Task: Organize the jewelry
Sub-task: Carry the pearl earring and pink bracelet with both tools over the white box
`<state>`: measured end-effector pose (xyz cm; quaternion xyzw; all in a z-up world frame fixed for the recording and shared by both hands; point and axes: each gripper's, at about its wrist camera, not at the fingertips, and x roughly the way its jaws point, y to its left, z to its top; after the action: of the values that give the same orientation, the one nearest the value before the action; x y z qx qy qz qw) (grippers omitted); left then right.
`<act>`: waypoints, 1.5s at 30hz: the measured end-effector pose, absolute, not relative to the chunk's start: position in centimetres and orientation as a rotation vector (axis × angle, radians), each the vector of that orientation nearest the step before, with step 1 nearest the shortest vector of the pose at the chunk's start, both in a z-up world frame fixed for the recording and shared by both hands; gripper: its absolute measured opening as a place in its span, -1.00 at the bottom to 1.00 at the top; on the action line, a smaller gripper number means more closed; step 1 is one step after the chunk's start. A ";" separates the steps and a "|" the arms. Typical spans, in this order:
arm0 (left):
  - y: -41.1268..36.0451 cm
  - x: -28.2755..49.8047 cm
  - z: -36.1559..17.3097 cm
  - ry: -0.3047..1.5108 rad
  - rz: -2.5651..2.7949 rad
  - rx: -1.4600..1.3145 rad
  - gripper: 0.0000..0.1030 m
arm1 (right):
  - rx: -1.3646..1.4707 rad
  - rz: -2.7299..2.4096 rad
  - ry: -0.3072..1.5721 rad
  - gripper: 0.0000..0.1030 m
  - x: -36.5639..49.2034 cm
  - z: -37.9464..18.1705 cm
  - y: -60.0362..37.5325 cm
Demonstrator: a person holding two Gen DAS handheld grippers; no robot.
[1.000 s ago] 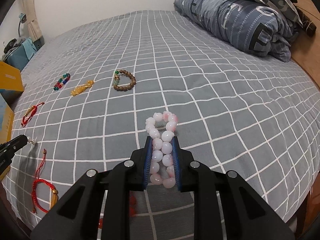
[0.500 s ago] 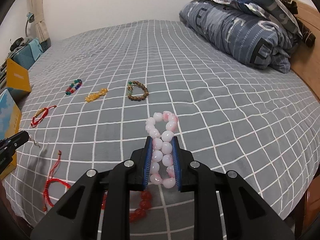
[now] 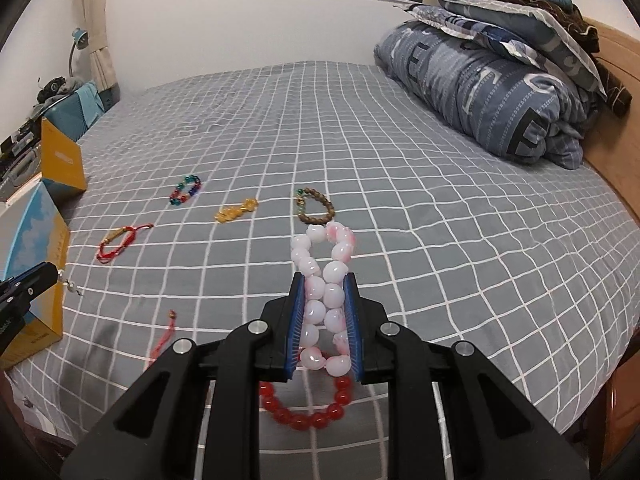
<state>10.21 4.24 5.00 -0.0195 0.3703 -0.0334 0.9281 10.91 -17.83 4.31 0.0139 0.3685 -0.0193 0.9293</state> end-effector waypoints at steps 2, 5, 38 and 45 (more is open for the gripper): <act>4.7 9.8 5.4 0.751 -0.059 -0.041 -0.79 | 0.025 -0.034 0.751 -0.64 10.7 4.6 -17.3; 5.5 9.1 6.0 0.737 -0.044 -0.043 -0.79 | 0.018 -0.021 0.742 -0.64 10.4 5.2 -16.2; 19.4 2.0 11.5 0.619 0.234 -0.134 -0.79 | -0.124 0.276 0.673 -0.64 8.4 10.3 5.0; 23.6 0.7 11.5 0.629 0.323 -0.155 -0.79 | -0.142 0.359 0.681 -0.64 8.4 11.4 10.3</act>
<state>0.66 23.64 11.54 -0.0757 0.3076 0.1581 0.9352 8.44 10.34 11.38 -0.0693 0.3319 0.1749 0.9243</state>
